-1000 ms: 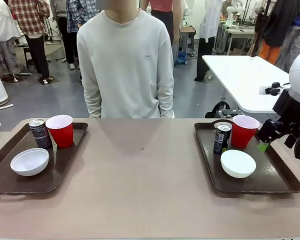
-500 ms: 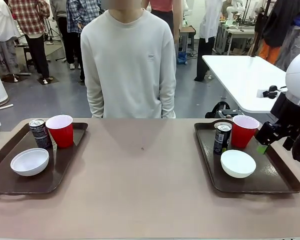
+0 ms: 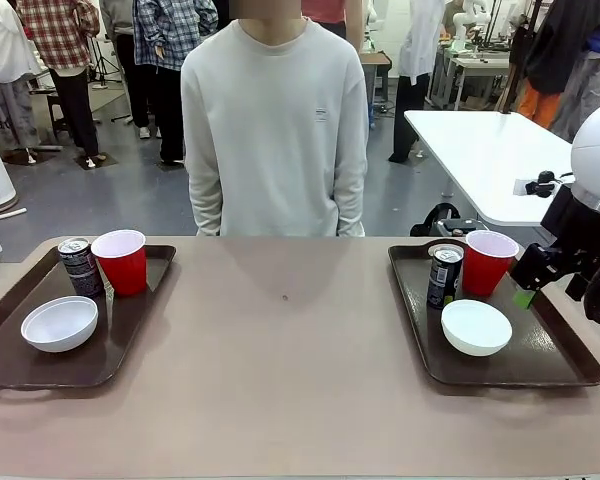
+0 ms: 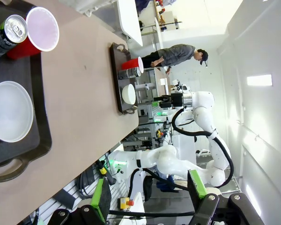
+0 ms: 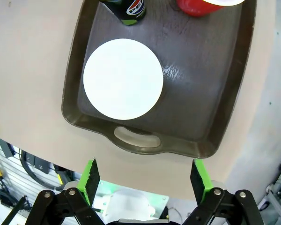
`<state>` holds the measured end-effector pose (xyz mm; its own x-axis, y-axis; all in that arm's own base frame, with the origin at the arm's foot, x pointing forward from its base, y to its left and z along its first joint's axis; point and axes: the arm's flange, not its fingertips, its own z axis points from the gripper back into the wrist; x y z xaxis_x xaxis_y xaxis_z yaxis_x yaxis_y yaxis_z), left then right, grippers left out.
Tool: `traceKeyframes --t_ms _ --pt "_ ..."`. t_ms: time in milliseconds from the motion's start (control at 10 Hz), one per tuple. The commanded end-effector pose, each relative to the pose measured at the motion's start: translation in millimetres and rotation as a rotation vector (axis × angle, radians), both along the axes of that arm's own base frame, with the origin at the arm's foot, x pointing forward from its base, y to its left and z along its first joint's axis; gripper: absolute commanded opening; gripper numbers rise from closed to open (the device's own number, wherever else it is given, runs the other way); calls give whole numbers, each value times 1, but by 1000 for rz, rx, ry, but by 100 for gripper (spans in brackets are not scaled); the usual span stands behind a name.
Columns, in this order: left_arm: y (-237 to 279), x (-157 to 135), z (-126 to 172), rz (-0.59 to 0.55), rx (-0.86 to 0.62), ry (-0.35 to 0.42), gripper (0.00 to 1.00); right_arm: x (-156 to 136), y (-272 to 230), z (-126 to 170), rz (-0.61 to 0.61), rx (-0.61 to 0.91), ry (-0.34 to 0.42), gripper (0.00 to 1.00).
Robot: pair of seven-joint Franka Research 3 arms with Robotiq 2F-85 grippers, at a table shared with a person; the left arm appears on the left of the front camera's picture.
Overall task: Prepare tableware on both trays.
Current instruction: Pick up a Picnic Bowl from the table and place it on a Handle tray.
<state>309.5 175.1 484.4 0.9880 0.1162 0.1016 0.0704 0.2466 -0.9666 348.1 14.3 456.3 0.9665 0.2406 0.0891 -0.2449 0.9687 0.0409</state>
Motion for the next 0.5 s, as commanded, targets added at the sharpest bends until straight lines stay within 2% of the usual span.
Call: traceKeyframes --t_ms 0,100,300,400 --pt "1 0 3 2 -17 -1 87 0 0 0 0 0 0 100" --pt "1 0 3 2 -17 -1 87 -5 -11 9 -138 32 59 100" --pt "1 0 3 2 -17 -1 87 -31 4 8 -140 331 218 100" --pt "1 0 3 2 -17 -1 87 -40 10 6 -178 475 281 100"
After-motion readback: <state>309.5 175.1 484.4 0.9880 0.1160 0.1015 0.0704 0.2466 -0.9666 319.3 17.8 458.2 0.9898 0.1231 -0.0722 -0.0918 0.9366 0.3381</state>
